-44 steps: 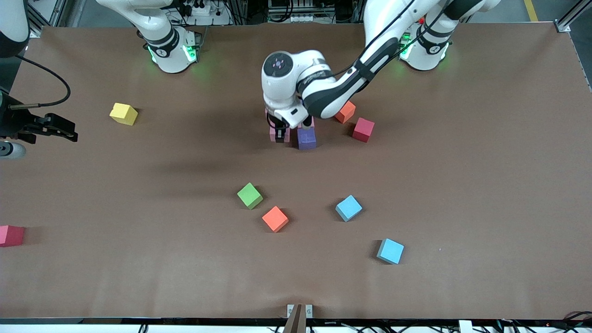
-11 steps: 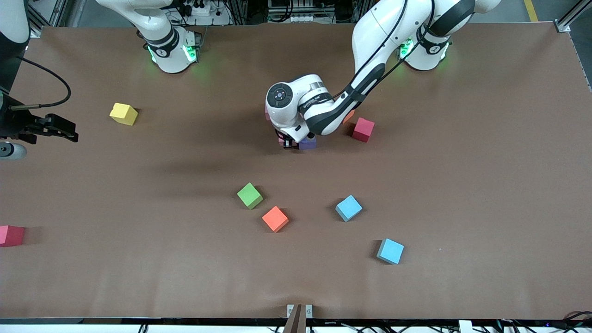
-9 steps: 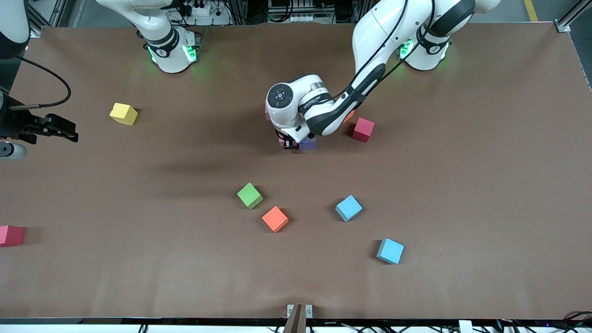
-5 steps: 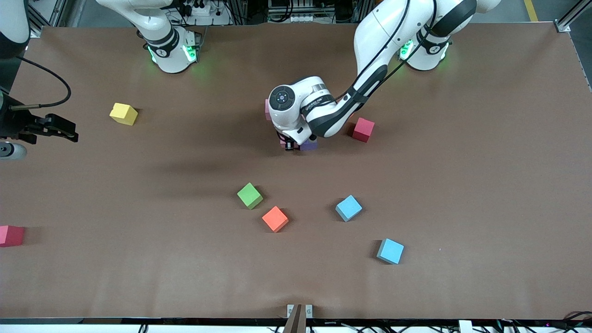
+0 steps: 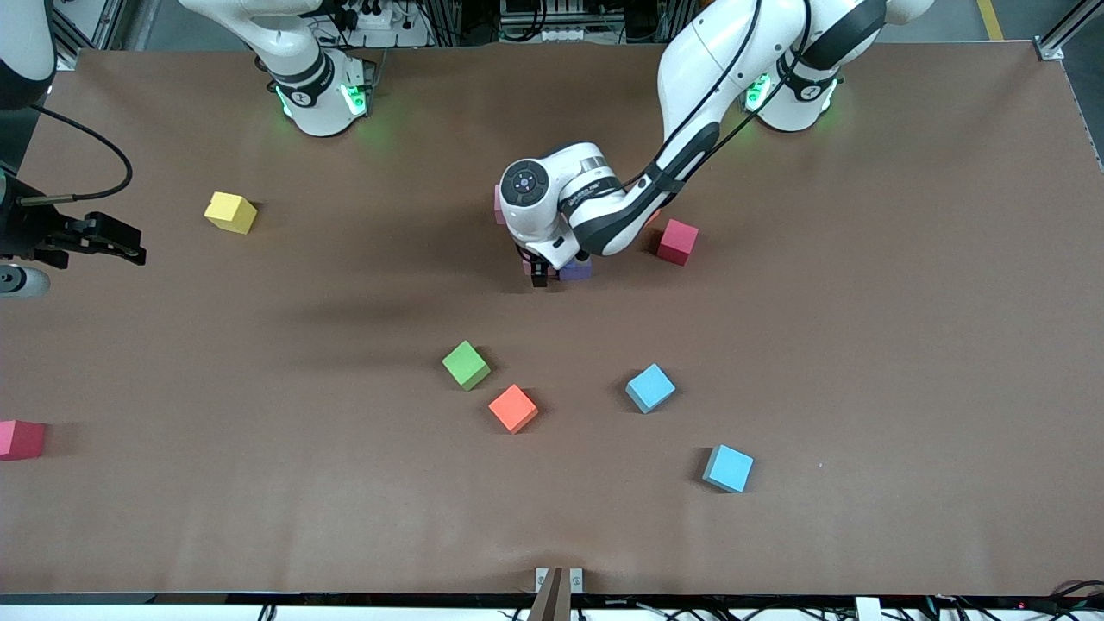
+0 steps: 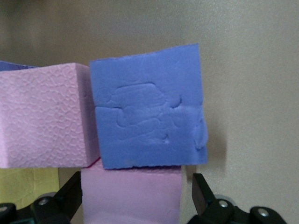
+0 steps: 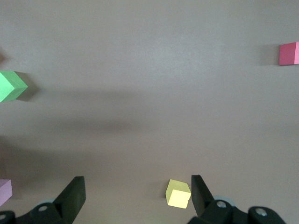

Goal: Form number 2 with 11 blocks
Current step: 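Lower the pink cube beside the purple cube and open the left gripper, then move the left gripper to light blue while the right reaches green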

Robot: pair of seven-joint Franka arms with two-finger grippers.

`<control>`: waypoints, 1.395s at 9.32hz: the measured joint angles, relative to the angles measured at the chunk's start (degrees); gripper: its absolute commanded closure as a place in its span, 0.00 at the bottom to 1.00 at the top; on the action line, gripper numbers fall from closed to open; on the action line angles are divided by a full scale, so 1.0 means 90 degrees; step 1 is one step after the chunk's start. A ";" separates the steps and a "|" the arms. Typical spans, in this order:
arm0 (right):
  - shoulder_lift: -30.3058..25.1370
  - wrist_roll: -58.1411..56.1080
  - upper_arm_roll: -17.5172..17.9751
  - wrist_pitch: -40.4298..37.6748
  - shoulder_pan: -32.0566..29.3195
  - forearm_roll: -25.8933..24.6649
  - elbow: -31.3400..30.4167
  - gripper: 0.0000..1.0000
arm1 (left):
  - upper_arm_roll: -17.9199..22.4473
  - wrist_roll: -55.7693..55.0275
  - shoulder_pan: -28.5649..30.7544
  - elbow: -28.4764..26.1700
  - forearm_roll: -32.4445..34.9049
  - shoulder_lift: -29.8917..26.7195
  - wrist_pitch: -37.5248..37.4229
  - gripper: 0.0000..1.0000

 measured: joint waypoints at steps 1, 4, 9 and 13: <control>0.0000 0.0000 0.0000 0.0000 0.0000 0.0000 0.0000 0.00 | -0.0013 0.0002 0.0000 0.0021 0.0000 -0.0003 0.0004 0.00; 0.0000 0.0000 0.0000 0.0000 0.0000 0.0000 0.0000 0.00 | -0.0063 0.0003 -0.0002 0.0185 0.0000 -0.0129 -0.0180 0.00; 0.0001 0.0000 0.0002 -0.0002 0.0001 0.0000 0.0000 0.00 | -0.0130 0.0752 0.0120 0.0659 0.0001 -0.0791 -0.1272 0.00; 0.0037 0.0000 0.0016 -0.0007 0.0067 0.0003 0.0000 0.00 | -0.0020 0.3939 0.1676 0.0868 0.0000 -0.0966 -0.1324 0.00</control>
